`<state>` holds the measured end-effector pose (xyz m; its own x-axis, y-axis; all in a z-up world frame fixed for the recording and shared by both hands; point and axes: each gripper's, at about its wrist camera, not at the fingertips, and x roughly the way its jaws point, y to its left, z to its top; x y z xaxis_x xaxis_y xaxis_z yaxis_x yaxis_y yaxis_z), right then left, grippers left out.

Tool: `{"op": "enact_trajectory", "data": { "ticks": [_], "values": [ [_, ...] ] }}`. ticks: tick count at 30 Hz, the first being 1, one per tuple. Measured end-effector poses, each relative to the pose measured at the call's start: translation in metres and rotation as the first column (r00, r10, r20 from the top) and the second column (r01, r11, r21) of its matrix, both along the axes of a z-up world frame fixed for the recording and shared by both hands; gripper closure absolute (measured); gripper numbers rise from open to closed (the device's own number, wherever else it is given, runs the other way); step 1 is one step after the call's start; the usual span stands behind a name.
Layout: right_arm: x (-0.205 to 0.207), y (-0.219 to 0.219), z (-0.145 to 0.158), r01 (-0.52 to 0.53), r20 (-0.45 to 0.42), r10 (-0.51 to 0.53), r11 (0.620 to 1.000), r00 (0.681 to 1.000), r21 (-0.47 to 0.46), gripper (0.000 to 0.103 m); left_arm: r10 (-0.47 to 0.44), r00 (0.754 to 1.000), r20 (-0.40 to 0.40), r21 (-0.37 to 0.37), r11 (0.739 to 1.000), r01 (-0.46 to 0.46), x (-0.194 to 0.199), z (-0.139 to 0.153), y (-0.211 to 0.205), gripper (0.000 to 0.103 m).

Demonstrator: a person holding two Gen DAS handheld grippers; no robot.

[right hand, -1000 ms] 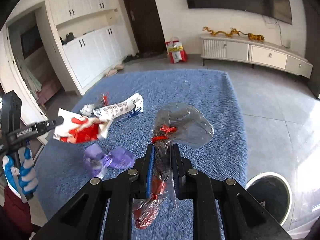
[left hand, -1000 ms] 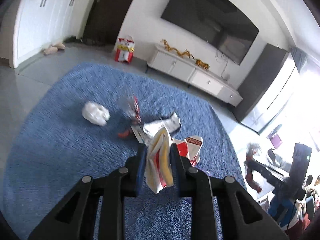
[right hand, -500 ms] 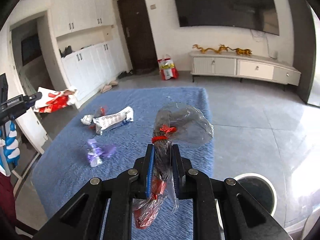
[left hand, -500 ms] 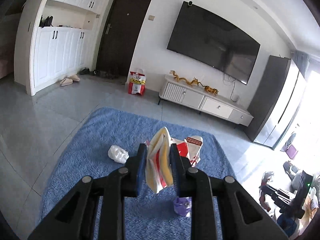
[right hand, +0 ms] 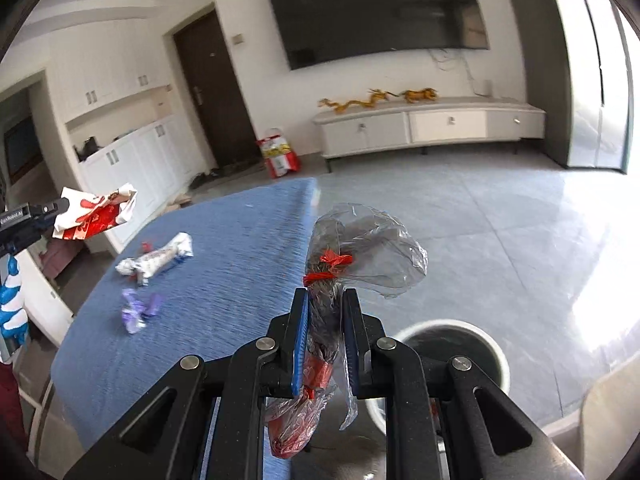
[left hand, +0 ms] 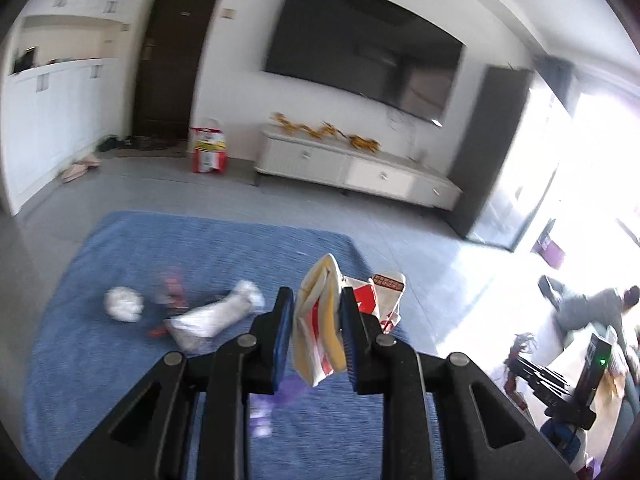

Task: Collect trash
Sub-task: 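Carry both items to the white bin and open both grippers over it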

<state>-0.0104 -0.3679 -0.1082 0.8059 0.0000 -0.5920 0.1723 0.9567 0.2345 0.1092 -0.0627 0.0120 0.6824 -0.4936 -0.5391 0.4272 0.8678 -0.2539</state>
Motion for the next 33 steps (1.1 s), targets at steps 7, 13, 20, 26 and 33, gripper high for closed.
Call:
{"op": "enact_trajectory", "data": {
  "ticks": [7,13,20,26,33],
  "values": [
    [-0.012,-0.048,-0.034,0.08,-0.068,-0.078,0.996,0.995,0.032,0.086,-0.213,0.975,-0.068,0.092,0.972,0.218,0.001,-0.032,-0.136,0.081],
    [-0.001,-0.078,-0.06,0.104,-0.12,-0.098,0.993,0.988,0.049,0.084,-0.33,0.934,-0.139,0.168,0.921,0.351,-0.01,-0.069,-0.232,0.081],
    [0.02,-0.102,-0.084,0.129,-0.161,-0.119,0.99,0.98,0.054,0.079,-0.388,0.9,-0.197,0.233,0.874,0.427,-0.007,-0.114,-0.303,0.075],
    [0.021,-0.116,-0.097,0.159,-0.191,-0.149,0.986,0.97,0.039,0.062,-0.427,0.86,-0.278,0.192,0.853,0.485,-0.004,-0.142,-0.332,0.072],
    [0.012,-0.118,-0.095,0.185,-0.199,-0.173,0.982,0.965,0.04,0.061,-0.423,0.864,-0.272,0.191,0.856,0.48,-0.01,-0.14,-0.315,0.072]
  ]
}}
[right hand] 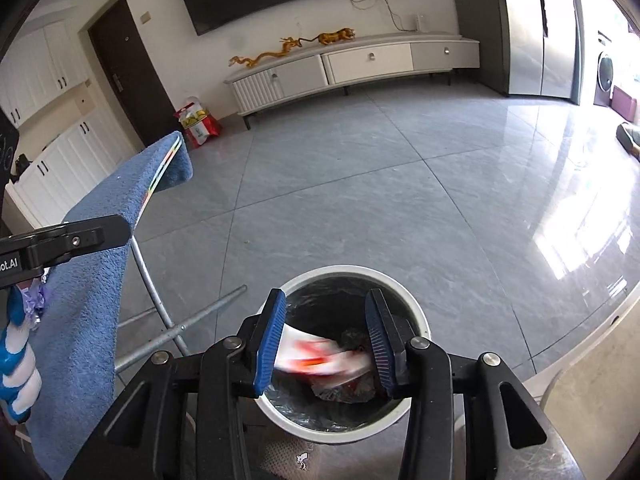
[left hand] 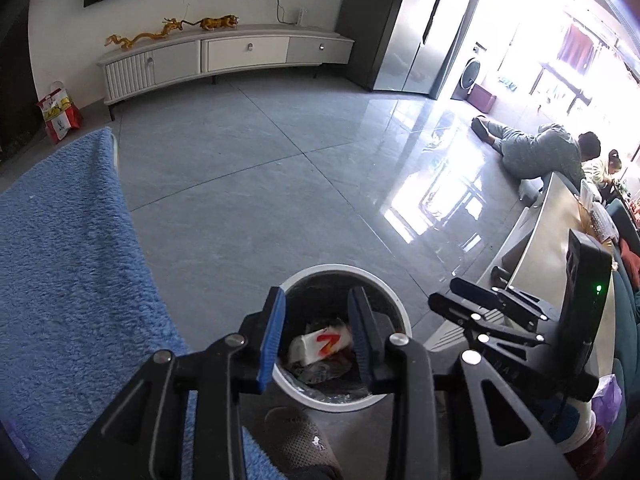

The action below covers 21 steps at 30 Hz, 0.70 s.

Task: Collect trash
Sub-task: 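Carry both items to the white bin and open both grippers over it, then move both grippers back to the purple wrapper and white packet on the rug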

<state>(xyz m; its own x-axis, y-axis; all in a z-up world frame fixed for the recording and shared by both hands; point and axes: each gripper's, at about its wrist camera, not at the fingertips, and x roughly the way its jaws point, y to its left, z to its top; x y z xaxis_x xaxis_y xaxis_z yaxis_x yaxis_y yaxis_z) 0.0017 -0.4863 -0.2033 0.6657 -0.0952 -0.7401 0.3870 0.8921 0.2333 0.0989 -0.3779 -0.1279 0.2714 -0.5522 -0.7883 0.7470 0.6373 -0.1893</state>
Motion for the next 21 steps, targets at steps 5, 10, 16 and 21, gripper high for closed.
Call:
{"op": "enact_trajectory", "data": {
  "ticks": [5,10,16,21],
  "values": [
    [-0.007,0.012,0.014,-0.004,0.026,0.004,1.0,1.0,-0.009,0.058,0.044,0.999,0.013,-0.048,0.998,-0.043,-0.005,0.016,0.029,0.072],
    [-0.016,0.028,0.039,-0.018,0.062,0.022,0.999,0.998,-0.051,0.053,0.081,0.995,0.059,-0.096,0.993,-0.075,-0.011,0.037,0.067,0.072],
    [-0.025,0.051,0.074,-0.03,0.104,0.042,0.993,0.994,-0.11,0.045,0.195,0.966,0.171,-0.097,0.979,-0.18,-0.021,0.065,0.128,0.045],
    [-0.023,0.083,0.092,-0.072,0.127,0.09,0.988,0.988,-0.14,0.029,0.337,0.916,0.216,-0.097,0.941,-0.324,-0.018,0.077,0.19,0.039]
  ]
}}
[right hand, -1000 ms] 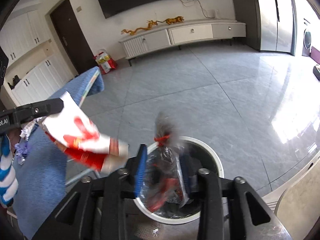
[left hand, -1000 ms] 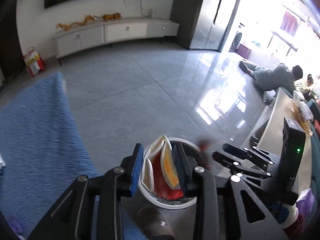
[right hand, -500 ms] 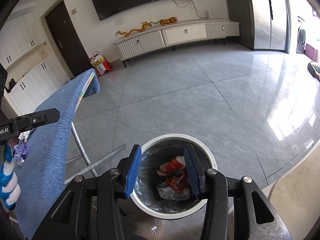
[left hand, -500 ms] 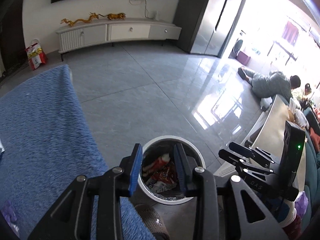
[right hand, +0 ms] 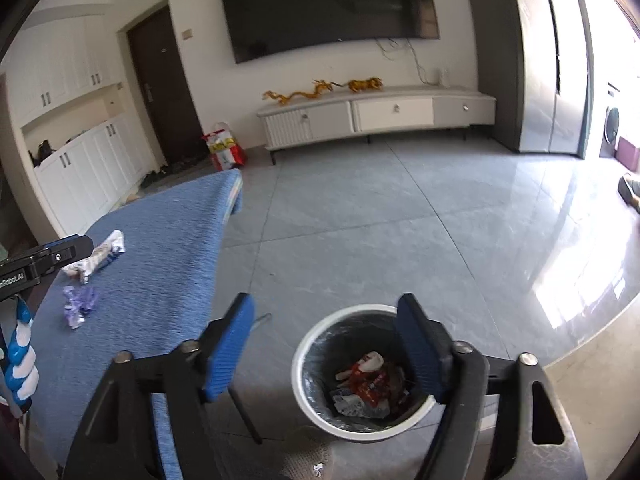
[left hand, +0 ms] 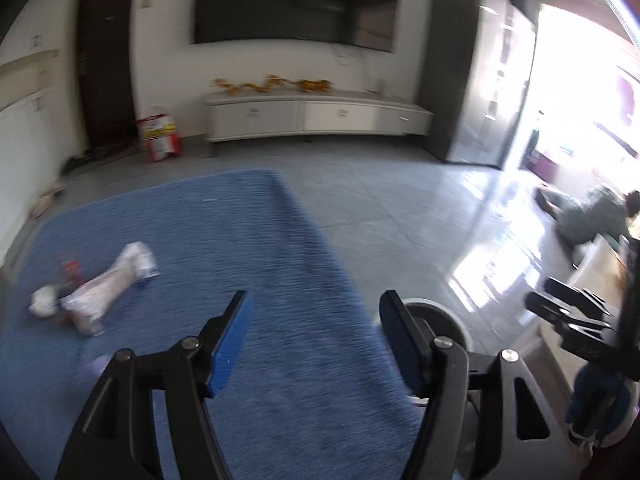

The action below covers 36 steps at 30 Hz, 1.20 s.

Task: Collect trash
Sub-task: 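Move both grippers back to the purple wrapper and white packet on the rug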

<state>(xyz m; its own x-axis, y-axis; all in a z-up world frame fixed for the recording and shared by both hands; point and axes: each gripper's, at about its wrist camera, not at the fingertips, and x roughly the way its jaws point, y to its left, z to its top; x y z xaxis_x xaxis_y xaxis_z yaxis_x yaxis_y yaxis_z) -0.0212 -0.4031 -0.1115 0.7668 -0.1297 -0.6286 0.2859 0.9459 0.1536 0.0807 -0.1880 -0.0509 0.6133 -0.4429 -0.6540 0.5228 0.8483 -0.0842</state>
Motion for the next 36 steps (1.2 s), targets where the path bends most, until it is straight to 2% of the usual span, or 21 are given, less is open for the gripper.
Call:
{"op": "enact_trajectory", "data": {
  "ticks": [5,10,14,18,28,36],
  "values": [
    [0.009,0.033,0.008,-0.057,0.007,0.057,0.998,0.998,-0.008,0.029,0.152,0.988,0.025,-0.016,0.988,-0.151,0.001,0.007,0.062,0.039],
    [0.018,0.066,0.017,-0.113,0.011,0.113,0.993,0.993,-0.023,0.029,0.239,0.969,0.055,-0.01,0.971,-0.239,-0.005,0.004,0.103,0.039],
    [0.024,0.092,0.026,-0.155,0.01,0.155,0.987,0.988,-0.046,0.028,0.28,0.958,0.057,-0.032,0.96,-0.279,-0.011,0.002,0.132,0.038],
    [0.03,0.112,0.036,-0.184,0.012,0.185,0.98,0.983,-0.069,0.028,0.316,0.947,0.061,-0.05,0.948,-0.313,-0.014,0.0,0.154,0.032],
    [0.051,0.173,0.051,-0.26,-0.008,0.261,0.958,0.965,-0.12,0.028,0.368,0.928,0.052,-0.1,0.927,-0.362,-0.02,-0.011,0.206,0.032],
    [0.07,0.22,0.052,-0.35,-0.041,0.348,0.925,0.937,-0.149,0.028,0.409,0.913,0.018,-0.125,0.906,-0.404,-0.017,-0.026,0.241,0.032]
  ]
}}
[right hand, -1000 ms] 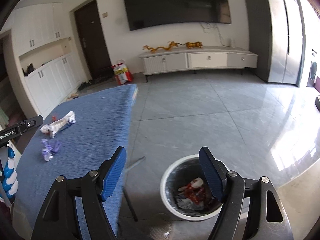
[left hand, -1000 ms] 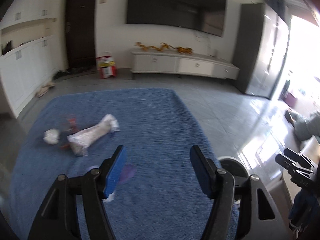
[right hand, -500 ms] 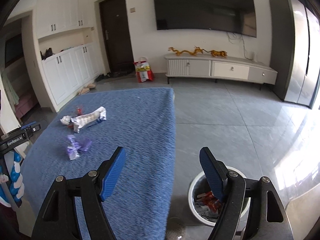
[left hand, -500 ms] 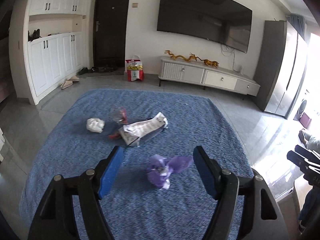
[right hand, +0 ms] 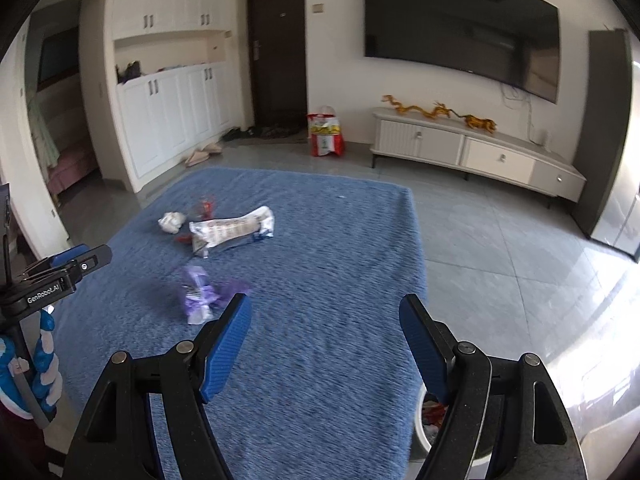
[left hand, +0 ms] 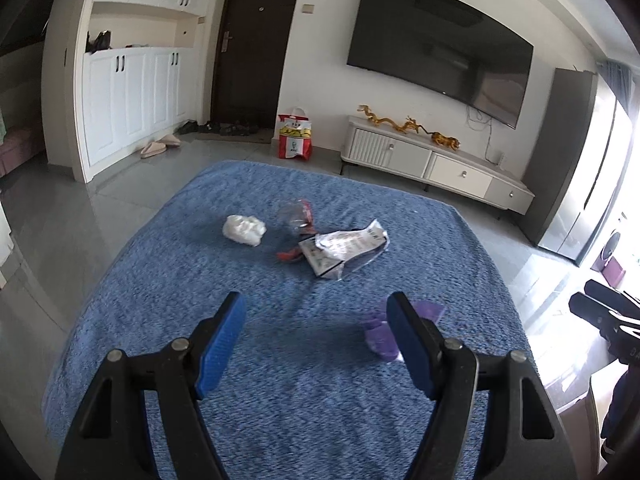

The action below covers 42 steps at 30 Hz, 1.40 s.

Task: Collect trash
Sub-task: 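Move both grippers back to the purple wrapper and white packet on the rug, then grasp the purple wrapper with the right gripper while the left grasps the white printed packet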

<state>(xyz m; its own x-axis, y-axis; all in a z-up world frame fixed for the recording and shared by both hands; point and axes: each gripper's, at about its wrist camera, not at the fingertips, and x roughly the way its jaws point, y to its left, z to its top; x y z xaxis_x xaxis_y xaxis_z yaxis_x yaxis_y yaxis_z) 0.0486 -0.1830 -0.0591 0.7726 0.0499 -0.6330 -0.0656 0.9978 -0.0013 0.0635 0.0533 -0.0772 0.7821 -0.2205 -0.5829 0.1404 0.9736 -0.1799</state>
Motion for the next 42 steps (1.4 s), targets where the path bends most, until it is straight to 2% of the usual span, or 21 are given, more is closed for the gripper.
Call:
{"op": "enact_trajectory", "data": {
  "ticks": [11,25,38,42],
  "values": [
    [0.026,0.06,-0.013,-0.127,-0.054,0.126,0.992,0.991,-0.024,0.028,0.021,0.999,-0.041,-0.017,1.0,-0.022,0.011,-0.021,0.025,0.031],
    [0.072,0.127,-0.057,-0.276,-0.164,0.27,0.961,0.949,-0.018,0.028,0.048,0.992,-0.115,-0.022,0.998,-0.05,0.04,-0.054,0.049,0.031],
    [0.097,0.142,-0.091,-0.295,-0.232,0.287,0.955,0.93,-0.003,0.028,0.049,0.984,-0.169,-0.011,0.999,-0.051,0.06,-0.078,0.051,0.031],
    [0.103,0.141,-0.101,-0.294,-0.253,0.284,0.956,0.925,-0.001,0.032,0.049,0.983,-0.179,-0.003,0.999,-0.05,0.063,-0.082,0.049,0.031]
  ]
}}
